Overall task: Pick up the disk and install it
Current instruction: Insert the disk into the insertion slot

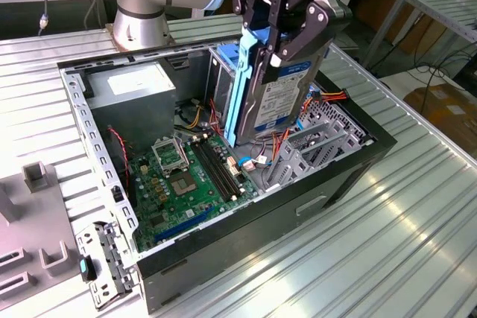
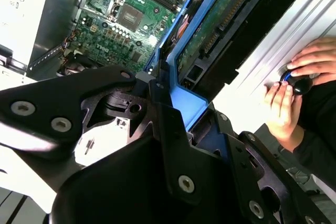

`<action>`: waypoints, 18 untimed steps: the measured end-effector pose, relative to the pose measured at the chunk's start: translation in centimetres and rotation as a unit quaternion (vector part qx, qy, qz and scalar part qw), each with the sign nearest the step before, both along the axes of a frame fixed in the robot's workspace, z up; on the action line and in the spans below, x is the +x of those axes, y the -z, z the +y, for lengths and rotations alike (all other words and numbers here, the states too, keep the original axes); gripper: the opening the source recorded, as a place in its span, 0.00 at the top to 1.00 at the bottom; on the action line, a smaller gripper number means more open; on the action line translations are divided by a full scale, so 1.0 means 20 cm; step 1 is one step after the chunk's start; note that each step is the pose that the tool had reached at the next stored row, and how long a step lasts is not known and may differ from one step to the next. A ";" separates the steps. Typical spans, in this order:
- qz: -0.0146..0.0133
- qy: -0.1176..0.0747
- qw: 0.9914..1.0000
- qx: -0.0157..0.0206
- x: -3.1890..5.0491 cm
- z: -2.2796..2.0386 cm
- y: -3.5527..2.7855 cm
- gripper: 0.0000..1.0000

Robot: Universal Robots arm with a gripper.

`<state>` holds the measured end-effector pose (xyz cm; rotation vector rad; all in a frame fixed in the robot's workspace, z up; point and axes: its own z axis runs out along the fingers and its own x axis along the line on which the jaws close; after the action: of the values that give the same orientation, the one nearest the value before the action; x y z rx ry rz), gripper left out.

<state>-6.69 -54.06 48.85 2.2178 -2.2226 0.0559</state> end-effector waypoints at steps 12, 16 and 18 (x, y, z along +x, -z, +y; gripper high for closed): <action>0.000 0.000 1.000 0.000 0.075 -0.031 0.007 0.63; 0.000 0.000 1.000 0.000 0.095 -0.077 0.013 0.63; 0.000 0.001 1.000 0.000 0.128 -0.077 0.018 0.63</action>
<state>-4.13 -55.61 48.50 2.2164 -2.2239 0.0556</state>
